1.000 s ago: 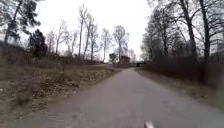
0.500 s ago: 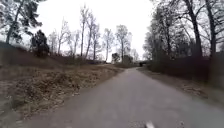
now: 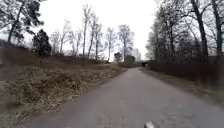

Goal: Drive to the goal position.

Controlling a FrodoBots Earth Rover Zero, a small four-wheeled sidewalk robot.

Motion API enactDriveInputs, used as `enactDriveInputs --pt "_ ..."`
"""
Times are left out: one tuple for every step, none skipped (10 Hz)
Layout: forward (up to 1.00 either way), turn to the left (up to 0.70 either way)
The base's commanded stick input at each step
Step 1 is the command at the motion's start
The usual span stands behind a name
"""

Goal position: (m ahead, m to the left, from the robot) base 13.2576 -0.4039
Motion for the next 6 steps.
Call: enactDriveInputs --pt "0.7 0.0" --pt "0.7 0.0" --pt "0.7 0.0" --pt "0.7 0.0" --pt "0.7 -0.14" --pt "0.7 -0.29"
